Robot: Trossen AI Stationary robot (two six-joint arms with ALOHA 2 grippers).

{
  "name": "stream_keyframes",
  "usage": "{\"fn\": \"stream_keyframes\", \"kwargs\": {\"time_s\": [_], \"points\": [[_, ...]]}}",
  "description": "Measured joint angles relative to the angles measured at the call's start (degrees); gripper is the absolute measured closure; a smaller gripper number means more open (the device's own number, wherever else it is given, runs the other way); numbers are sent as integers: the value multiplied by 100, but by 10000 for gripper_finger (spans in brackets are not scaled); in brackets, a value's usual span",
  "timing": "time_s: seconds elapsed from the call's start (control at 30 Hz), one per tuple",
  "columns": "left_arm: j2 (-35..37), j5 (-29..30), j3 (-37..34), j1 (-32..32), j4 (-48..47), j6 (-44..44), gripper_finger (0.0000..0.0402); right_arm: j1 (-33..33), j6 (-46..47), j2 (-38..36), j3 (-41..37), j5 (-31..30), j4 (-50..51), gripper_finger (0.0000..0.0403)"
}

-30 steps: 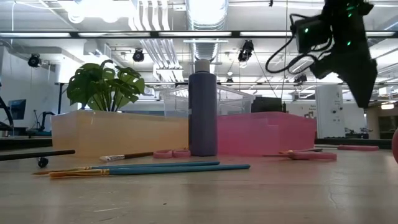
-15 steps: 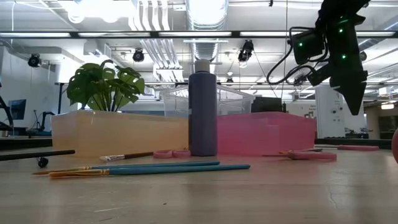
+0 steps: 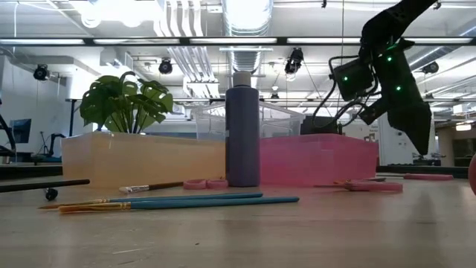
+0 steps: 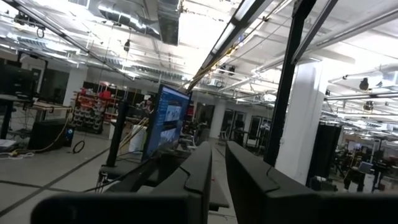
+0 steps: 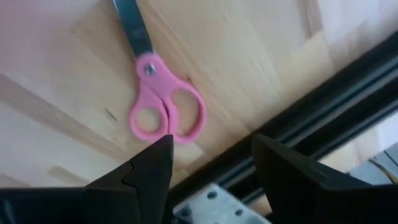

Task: Pick & Place Paint Supplies
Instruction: Put the right pink scissors into the pink bin

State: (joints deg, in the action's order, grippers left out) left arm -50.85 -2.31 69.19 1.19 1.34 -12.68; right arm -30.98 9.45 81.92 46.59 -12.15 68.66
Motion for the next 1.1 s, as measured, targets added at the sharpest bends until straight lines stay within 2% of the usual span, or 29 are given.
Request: {"fn": "stream_keyframes", "kwargs": {"time_s": [0.37,1.1], "points": [[0,0,-4,-2,14,-127,344,11,94,109,-203,-272,-369,188],[-4,27,-9,-4,11,-134,344,9,88,102,-247,-240,-424,188]]}}
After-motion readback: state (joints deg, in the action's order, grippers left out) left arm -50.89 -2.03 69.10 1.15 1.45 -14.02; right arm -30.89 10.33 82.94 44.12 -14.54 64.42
